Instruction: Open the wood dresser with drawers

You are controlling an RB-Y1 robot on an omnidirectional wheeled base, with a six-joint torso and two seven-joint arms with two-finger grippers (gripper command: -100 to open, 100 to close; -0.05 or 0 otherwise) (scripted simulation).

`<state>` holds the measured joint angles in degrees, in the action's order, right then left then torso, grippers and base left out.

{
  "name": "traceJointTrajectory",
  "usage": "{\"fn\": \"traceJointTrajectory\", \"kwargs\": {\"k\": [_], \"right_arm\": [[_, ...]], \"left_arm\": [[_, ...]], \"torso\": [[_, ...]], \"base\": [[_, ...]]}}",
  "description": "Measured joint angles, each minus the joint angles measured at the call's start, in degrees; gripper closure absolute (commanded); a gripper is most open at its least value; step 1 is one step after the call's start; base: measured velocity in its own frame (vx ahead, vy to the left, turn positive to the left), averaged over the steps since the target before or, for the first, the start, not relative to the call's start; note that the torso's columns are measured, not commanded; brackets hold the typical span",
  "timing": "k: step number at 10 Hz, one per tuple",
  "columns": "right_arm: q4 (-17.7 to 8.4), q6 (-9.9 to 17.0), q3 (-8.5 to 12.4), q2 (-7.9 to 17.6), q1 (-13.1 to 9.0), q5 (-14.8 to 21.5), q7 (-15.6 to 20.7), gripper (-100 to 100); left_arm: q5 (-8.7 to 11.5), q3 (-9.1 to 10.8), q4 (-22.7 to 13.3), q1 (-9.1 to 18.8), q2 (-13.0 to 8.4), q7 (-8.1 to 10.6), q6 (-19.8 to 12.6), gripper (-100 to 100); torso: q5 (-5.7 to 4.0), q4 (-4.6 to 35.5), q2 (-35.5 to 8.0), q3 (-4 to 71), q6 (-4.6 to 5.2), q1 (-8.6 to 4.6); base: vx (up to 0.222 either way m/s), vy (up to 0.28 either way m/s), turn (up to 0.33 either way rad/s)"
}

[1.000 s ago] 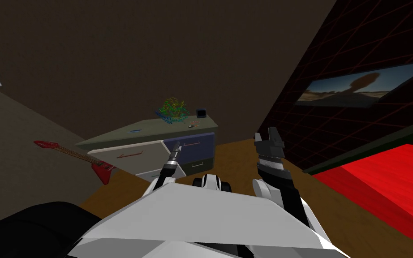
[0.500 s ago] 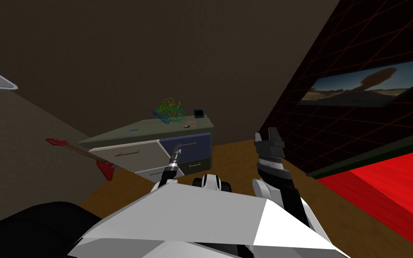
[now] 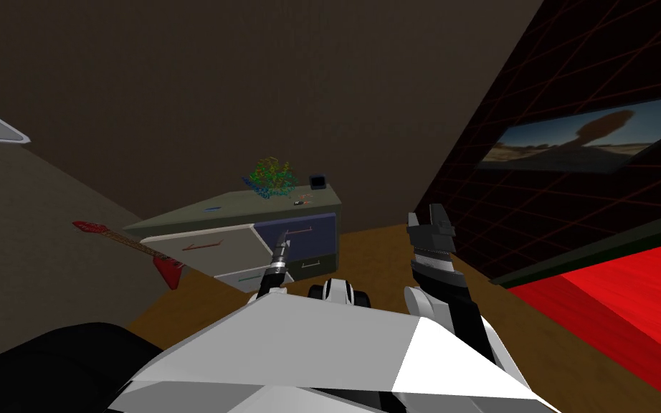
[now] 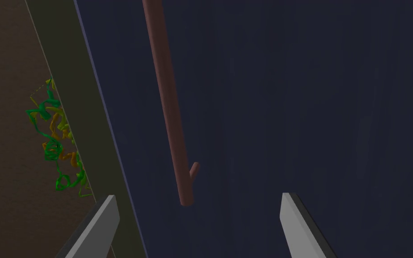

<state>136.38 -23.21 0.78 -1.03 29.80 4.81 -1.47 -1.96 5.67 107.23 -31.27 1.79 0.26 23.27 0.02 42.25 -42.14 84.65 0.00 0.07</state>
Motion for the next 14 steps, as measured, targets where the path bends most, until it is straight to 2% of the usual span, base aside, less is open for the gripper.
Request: {"fn": "traceJointTrajectory", "kwargs": {"k": [1, 2, 3, 4, 8, 12, 14], "right_arm": [[0.00, 0.00, 0.00, 0.00, 0.01, 0.00, 0.00, 0], [0.00, 0.00, 0.00, 0.00, 0.00, 0.00, 0.00, 0], [0.00, 0.00, 0.00, 0.00, -0.01, 0.00, 0.00, 0], [0.00, 0.00, -0.01, -0.01, -0.02, 0.00, 0.00, 0], [0.00, 0.00, 0.00, 0.00, 0.00, 0.00, 0.00, 0], [0.00, 0.00, -0.01, -0.01, -0.01, 0.00, 0.00, 0], [0.00, 0.00, -0.01, -0.01, -0.01, 0.00, 0.00, 0]], "left_arm": [[0.01, -0.04, 1.27, -0.55, 0.05, 0.07, -0.76, -100], [0.00, -0.05, 1.42, -0.59, 0.05, 0.09, -0.94, 100], [-0.02, -0.07, 0.52, -0.23, 0.07, 0.02, -0.44, 100], [-0.02, -0.09, 0.82, 0.01, 0.06, 0.02, 0.10, -100], [-0.01, -0.22, 0.43, -0.10, -6.65, 0.04, -0.16, -100], [0.19, -0.47, 1.44, -0.52, -11.08, 0.28, -1.22, -100], [0.32, -0.77, 3.22, -1.41, -8.54, 0.56, -2.20, -100]], "torso": [[-0.01, -0.04, 0.10, 0.07, -0.01, -0.04], [-0.02, 0.01, -0.13, -0.05, -0.01, -0.08], [-0.02, 0.10, -0.43, -0.25, -0.01, -0.10], [0.20, -0.15, -0.07, -0.15, 0.06, 0.13], [-0.09, 0.09, -0.06, -0.01, 0.03, -0.09], [-0.06, 0.05, -0.20, -0.11, 0.00, -0.27], [-0.04, 0.02, -0.12, -0.07, 0.00, -0.11]], "base": [[0.049, 0.002, -0.003], [-0.038, -0.003, 0.036], [-0.023, -0.001, 0.019], [-0.013, -0.012, -0.003], [-0.002, -0.001, 0.000], [-0.001, -0.047, -0.017], [0.001, -0.054, 0.000]]}}
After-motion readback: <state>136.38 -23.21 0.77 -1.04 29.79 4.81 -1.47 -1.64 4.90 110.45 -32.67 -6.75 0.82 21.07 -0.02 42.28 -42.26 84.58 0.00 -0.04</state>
